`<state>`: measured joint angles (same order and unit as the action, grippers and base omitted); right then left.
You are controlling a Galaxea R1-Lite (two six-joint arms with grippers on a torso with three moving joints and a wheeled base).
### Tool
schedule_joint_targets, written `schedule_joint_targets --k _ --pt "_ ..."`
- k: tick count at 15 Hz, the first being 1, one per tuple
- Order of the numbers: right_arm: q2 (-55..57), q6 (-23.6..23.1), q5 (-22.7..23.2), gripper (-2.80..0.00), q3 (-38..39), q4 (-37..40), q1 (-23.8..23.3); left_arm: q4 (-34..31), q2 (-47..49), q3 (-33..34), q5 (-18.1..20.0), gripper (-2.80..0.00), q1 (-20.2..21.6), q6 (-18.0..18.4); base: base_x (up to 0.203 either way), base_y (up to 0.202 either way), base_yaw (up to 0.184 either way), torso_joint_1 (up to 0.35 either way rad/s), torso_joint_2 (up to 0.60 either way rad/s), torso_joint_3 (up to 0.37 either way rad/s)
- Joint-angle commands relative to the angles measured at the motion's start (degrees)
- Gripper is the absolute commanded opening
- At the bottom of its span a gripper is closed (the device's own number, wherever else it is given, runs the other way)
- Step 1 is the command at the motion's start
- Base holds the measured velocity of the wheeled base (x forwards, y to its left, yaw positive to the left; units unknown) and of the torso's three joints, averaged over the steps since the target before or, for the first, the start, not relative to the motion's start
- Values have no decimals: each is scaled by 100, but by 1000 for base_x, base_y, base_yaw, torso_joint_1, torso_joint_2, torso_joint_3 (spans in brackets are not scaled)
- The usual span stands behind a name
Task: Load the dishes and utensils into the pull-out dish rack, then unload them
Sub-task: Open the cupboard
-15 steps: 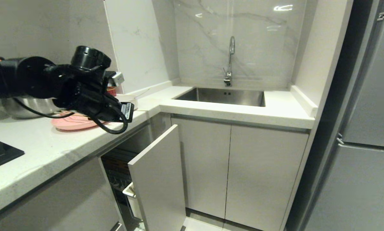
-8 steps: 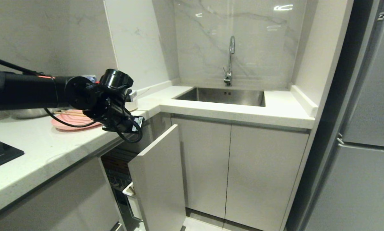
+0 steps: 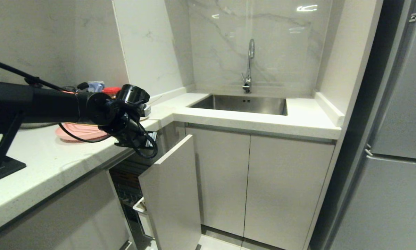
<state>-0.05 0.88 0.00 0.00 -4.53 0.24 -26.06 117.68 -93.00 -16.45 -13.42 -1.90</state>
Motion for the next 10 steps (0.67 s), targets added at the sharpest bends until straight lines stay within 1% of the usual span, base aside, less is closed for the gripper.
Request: schedule_joint_targets --k 1,5,7,10 --pt "4 0 0 -280 149 -4 2 -22 147 1 1 -280 -23 5 0 0 0 0 0 0" --pt "5 0 0 -280 149 -4 2 -56 301 1 72 -280 -112 7 0 0 0 0 0 0" --pt "5 0 0 -280 149 -4 2 -80 305 13 453 -280 -180 7 0 0 0 0 0 0" --pt "5 0 0 -280 149 -4 2 -381 308 -16 845 -280 -283 -3 0 0 0 0 0 0"
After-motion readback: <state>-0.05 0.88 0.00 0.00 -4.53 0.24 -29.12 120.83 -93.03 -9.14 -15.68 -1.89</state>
